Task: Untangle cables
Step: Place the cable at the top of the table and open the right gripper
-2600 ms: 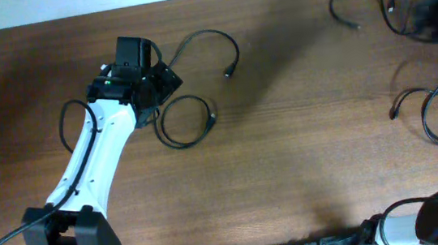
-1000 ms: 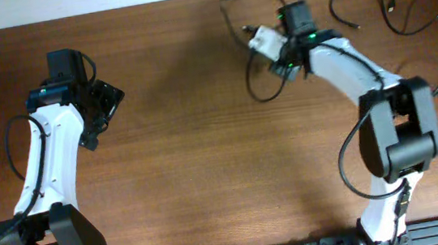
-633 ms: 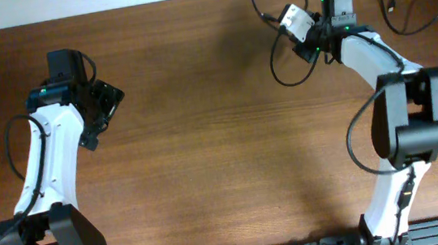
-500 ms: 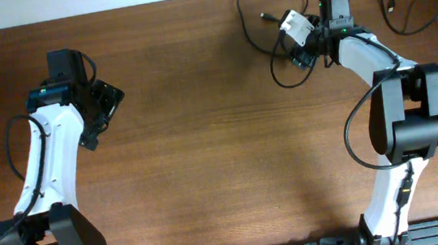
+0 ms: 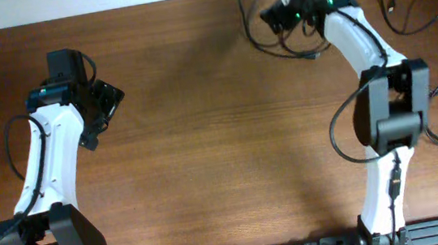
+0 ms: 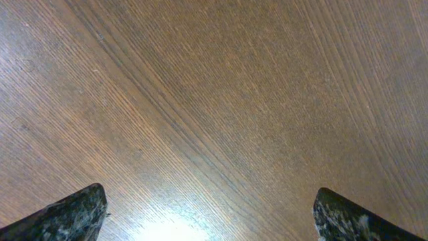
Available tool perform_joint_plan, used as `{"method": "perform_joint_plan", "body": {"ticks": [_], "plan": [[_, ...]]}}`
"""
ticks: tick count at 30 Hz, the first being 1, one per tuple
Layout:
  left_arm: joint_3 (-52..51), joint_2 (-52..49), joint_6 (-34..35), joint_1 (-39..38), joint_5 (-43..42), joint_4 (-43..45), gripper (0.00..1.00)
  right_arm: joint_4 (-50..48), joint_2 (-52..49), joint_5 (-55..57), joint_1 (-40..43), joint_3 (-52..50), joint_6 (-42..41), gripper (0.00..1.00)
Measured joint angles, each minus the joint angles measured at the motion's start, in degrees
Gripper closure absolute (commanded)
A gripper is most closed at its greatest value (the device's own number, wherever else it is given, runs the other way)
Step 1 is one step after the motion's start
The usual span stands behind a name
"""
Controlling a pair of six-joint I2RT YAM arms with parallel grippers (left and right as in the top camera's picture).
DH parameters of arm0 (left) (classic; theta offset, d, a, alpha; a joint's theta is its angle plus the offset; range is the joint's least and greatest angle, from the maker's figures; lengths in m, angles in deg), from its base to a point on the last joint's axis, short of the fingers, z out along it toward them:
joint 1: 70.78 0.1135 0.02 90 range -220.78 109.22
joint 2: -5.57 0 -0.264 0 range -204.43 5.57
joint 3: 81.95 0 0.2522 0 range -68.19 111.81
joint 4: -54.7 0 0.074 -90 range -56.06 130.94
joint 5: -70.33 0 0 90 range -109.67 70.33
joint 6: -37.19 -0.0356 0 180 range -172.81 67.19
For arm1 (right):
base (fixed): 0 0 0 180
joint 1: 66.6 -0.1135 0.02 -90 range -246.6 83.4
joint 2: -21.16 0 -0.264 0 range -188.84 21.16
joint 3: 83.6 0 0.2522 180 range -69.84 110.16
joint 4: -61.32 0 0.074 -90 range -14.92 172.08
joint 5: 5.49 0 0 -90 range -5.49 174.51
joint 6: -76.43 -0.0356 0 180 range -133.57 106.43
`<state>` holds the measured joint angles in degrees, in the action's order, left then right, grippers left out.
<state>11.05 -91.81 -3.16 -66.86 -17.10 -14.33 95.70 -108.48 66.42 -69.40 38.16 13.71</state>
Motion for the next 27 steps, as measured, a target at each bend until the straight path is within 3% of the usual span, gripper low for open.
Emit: {"method": "perform_joint_plan", "body": {"ticks": [2,9,11,12,14,16,20,27], "plan": [[0.0,0.0,0.0,0.0,-0.2,0.0,0.01,0.0,-2.8,0.0,-0.1,4.9,1.4,0.19],[0.0,0.0,0.0,0.0,-0.2,-0.1,0.01,-3.1,-13.0,0.0,-0.2,5.6,4.7,0.21],[0.0,0.0,0.0,0.0,-0.2,0.0,0.01,-3.7,-13.8,0.0,-0.2,5.6,5.3,0.35],[0.0,0.0,0.0,0.0,-0.2,0.0,0.01,-4.2,-14.3,0.0,-0.2,5.6,6.1,0.69],[0.0,0.0,0.0,0.0,-0.2,-0.1,0.01,-4.5,-15.4,-0.2,-0.2,5.6,6.3,0.8],[0.0,0.0,0.0,0.0,-0.2,0.0,0.01,-4.9,-15.9,0.0,-0.3,5.7,6.3,0.96],[0.0,0.0,0.0,0.0,-0.2,0.0,0.01,-3.6,-15.9,0.8,-0.3,6.6,6.5,0.96],[0.0,0.0,0.0,0.0,-0.2,-0.1,0.01,12.2,-8.9,2.2,-0.3,13.4,6.6,0.96]]}}
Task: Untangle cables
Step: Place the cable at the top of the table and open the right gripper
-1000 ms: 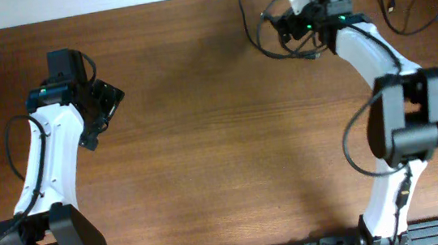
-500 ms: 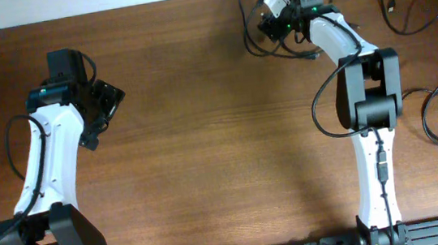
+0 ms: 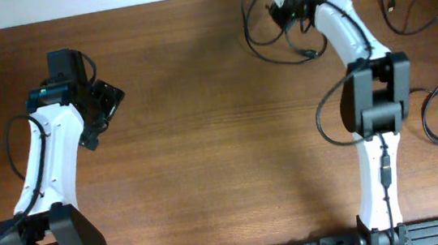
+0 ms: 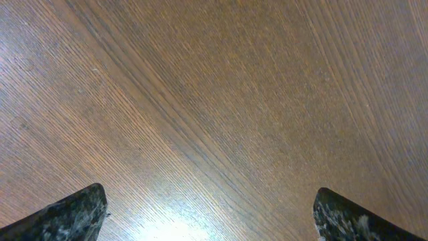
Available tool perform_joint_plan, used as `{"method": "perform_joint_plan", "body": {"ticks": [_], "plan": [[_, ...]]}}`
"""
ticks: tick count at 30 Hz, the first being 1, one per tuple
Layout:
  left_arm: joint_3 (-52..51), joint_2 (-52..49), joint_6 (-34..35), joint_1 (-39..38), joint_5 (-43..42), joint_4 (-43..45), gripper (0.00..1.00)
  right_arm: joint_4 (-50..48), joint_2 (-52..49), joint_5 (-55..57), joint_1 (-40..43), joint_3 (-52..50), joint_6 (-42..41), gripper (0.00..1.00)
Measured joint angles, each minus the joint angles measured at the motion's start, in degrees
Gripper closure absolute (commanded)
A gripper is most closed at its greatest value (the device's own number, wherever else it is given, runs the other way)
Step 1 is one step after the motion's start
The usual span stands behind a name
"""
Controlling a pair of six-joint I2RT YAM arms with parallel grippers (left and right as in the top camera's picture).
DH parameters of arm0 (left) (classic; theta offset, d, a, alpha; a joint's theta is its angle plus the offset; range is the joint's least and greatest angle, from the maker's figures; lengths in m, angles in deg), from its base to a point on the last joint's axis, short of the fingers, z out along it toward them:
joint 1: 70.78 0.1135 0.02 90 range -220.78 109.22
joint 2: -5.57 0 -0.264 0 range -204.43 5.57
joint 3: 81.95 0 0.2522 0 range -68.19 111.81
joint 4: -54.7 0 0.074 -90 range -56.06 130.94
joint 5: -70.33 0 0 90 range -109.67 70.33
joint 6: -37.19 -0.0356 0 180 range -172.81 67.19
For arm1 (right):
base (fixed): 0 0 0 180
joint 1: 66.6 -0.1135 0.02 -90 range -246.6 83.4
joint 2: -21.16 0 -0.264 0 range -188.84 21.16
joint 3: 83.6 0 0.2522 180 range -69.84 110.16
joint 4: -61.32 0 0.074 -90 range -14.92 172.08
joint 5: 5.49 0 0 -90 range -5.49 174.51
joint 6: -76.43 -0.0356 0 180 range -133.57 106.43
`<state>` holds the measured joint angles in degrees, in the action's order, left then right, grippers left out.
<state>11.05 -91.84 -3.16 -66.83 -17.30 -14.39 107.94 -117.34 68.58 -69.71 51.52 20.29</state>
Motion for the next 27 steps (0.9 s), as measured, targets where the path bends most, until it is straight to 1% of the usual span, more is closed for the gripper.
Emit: {"method": "perform_joint_plan", "body": {"ticks": [2,4,6,8,10,11,12,13,14,15,16,19,21,23,26,27], "plan": [[0.0,0.0,0.0,0.0,0.0,0.0,0.01,1.9,5.6,0.0,0.0,0.7,0.0,0.96],[0.0,0.0,0.0,0.0,0.0,0.0,0.01,1.6,9.4,0.0,0.0,1.6,1.3,0.96],[0.0,0.0,0.0,0.0,0.0,0.0,0.01,1.8,10.3,0.7,0.0,2.0,3.5,0.96],[0.0,0.0,0.0,0.0,0.0,0.0,0.01,4.7,10.3,3.7,0.0,2.0,4.3,0.96],[0.0,0.0,0.0,0.0,0.0,-0.1,0.01,12.1,10.3,7.3,0.0,2.3,4.7,0.96],[0.0,0.0,0.0,0.0,0.0,0.0,0.01,18.8,10.3,8.6,0.0,2.2,4.9,0.96],[0.0,0.0,0.0,0.0,0.0,0.0,0.01,23.7,10.3,8.6,0.0,2.1,4.8,0.83],[0.0,0.0,0.0,0.0,0.0,0.0,0.01,29.8,10.3,7.3,0.0,1.7,5.0,0.21],[0.0,0.0,0.0,0.0,0.0,0.0,0.01,31.3,10.3,4.3,0.0,1.0,5.1,0.04],[0.0,0.0,0.0,0.0,0.0,0.0,0.01,31.7,10.3,-0.8,0.0,-0.8,5.1,0.02],[0.0,0.0,0.0,0.0,0.0,0.0,0.01,31.9,10.3,-2.8,-0.1,-1.8,5.1,0.02],[0.0,0.0,0.0,0.0,0.0,0.0,0.01,33.6,10.3,-5.3,-0.9,-1.5,2.7,0.02],[0.0,0.0,0.0,0.0,0.0,0.0,0.01,36.9,11.6,-6.2,-1.0,-0.3,-1.0,0.02],[0.0,0.0,0.0,0.0,0.0,0.0,0.01,41.0,16.9,-6.3,-1.0,0.0,-4.3,0.02],[0.0,0.0,0.0,0.0,0.0,0.0,0.01,51.1,32.4,-6.8,-1.0,1.0,-8.5,0.01],[0.0,0.0,0.0,0.0,0.0,0.0,0.01,53.4,35.6,-7.0,-1.0,1.8,-8.9,0.02]]}}
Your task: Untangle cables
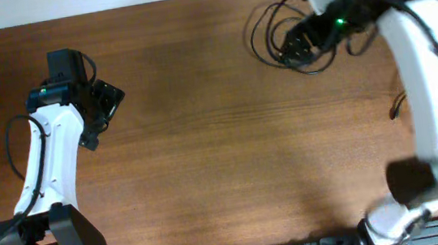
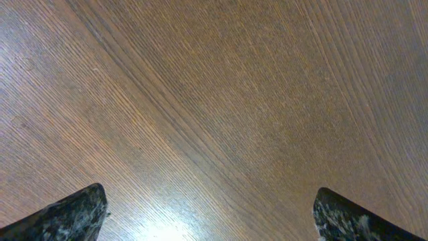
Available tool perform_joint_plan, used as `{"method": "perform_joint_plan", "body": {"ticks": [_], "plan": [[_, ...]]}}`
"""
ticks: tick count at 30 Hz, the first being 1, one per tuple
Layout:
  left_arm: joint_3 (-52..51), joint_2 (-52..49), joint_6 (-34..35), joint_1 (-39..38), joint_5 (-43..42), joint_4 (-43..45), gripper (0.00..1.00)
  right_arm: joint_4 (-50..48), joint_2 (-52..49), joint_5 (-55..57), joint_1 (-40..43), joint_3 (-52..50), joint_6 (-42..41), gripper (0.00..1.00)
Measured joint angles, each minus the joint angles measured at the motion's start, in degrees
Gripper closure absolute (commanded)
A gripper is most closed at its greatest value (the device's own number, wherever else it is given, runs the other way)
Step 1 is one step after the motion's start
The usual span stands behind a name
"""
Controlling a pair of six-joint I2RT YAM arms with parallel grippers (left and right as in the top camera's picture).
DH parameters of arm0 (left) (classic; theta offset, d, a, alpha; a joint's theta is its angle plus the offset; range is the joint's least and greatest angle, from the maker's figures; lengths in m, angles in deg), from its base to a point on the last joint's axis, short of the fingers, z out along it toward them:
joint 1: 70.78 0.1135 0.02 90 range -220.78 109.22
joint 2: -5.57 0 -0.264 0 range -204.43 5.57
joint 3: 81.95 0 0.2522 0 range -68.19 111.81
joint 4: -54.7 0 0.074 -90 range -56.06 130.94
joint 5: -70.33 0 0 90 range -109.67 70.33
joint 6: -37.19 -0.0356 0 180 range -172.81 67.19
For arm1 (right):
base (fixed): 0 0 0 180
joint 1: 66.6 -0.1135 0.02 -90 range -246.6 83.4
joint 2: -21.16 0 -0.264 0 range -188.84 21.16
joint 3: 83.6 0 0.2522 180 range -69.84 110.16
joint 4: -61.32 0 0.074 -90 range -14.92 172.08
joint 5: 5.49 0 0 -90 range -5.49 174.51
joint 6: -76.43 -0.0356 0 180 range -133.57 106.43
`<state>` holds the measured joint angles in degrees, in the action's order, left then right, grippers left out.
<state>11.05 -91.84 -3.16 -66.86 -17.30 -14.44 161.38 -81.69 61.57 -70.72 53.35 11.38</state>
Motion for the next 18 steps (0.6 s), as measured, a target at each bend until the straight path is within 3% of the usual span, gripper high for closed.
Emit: {"method": "perform_joint_plan", "body": {"ticks": [3,5,13,16,18], "plan": [[0.0,0.0,0.0,0.0,0.0,0.0,0.01,5.8,10.8,-0.2,0.0,-1.0,-0.9,0.02],[0.0,0.0,0.0,0.0,0.0,-0.1,0.01,4.3,20.0,-0.1,0.0,-8.9,-1.0,0.01],[0.1,0.0,0.0,0.0,-0.2,0.1,0.01,-23.8,79.6,-0.2,0.0,-65.4,-4.9,0.01],[0.1,0.0,0.0,0.0,-0.2,0.0,0.01,-22.2,89.2,0.3,0.0,-72.9,-5.1,0.01],[0.1,0.0,0.0,0.0,-0.2,0.0,0.01,-22.0,90.6,2.1,0.0,-74.1,-5.1,0.01]]}}
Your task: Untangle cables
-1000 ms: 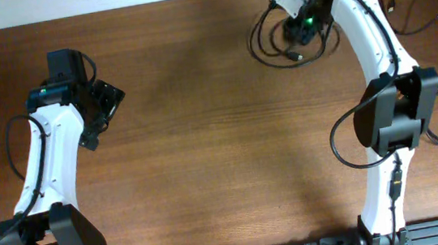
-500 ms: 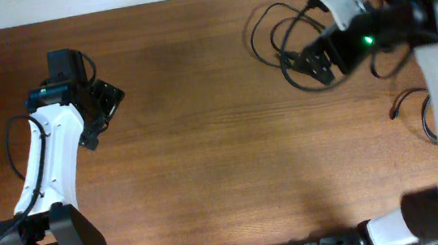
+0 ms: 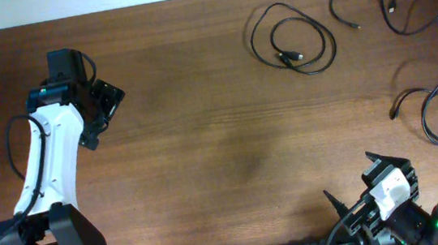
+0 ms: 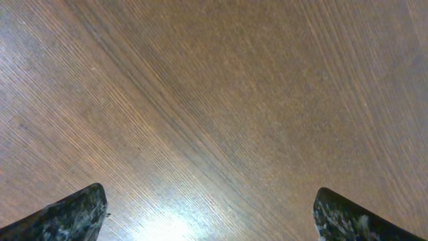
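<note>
Three black cables lie apart on the brown table (image 3: 207,164). A coiled one (image 3: 292,43) is at the back centre-right, a looping one (image 3: 390,2) in the back right corner, and a third at the right edge. My left gripper (image 3: 107,116) hovers open over bare wood at the left, far from every cable. In the left wrist view my left gripper (image 4: 210,214) shows only wood grain between its dark fingertips (image 4: 73,214). My right gripper (image 3: 355,177) sits at the front right edge, its fingers spread and empty.
The right arm's base (image 3: 425,219) is folded low at the front right corner. The left arm (image 3: 41,174) runs along the left side. A white wall edge borders the back of the table.
My right arm, which reached over the coiled cable at the back, is now pulled back to the front right edge. The coil and the two right-hand cables lie in plain view. Left arm unchanged.
My right gripper was at a bunch of cables at the back right, then a little further back. Later it was over the coil. Now it is withdrawn, and three cables lie apart. The left gripper stayed open over bare wood throughout.
</note>
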Available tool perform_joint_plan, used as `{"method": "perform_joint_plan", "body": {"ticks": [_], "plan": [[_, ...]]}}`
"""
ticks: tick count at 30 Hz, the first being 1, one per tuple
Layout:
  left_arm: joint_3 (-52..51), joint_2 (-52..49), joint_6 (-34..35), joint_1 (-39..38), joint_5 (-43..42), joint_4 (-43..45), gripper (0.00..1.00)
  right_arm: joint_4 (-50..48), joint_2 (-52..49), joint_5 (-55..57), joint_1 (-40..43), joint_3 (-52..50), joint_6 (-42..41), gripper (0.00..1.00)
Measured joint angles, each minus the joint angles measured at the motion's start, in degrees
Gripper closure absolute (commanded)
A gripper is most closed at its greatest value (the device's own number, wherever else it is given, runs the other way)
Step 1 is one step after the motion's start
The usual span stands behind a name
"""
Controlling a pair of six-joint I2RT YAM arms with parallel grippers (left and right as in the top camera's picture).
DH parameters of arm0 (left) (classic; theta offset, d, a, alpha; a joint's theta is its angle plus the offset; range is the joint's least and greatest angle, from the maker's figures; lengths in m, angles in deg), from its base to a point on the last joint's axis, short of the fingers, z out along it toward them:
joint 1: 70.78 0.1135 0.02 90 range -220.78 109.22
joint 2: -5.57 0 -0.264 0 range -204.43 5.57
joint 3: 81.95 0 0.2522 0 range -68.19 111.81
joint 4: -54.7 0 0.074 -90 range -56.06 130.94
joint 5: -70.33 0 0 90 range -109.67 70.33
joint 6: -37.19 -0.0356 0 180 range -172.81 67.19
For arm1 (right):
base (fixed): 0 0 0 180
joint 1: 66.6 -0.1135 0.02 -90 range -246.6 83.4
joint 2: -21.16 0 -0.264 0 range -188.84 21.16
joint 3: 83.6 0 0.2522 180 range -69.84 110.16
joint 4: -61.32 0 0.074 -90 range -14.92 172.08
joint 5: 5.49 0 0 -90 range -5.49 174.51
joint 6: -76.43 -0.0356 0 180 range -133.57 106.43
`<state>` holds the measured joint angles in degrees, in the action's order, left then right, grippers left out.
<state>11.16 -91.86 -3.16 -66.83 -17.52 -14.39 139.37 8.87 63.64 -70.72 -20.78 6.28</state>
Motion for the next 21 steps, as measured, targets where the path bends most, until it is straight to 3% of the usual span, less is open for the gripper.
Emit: {"method": "perform_joint_plan", "body": {"ticks": [6,10,14,21], "plan": [[0.0,0.0,0.0,0.0,0.0,0.1,0.01,-14.8,0.6,12.0,0.0,-8.0,-8.6,0.02],[0.0,0.0,0.0,0.0,0.0,0.0,0.01,-39.5,4.3,15.0,2.5,-26.5,-10.9,0.02],[0.0,0.0,0.0,0.0,0.0,-0.1,0.01,-46.4,11.3,13.5,8.5,-34.7,-12.0,0.02],[0.0,0.0,0.0,0.0,0.0,0.0,0.01,-59.9,11.6,12.9,10.1,-46.8,-12.6,0.01]]}}
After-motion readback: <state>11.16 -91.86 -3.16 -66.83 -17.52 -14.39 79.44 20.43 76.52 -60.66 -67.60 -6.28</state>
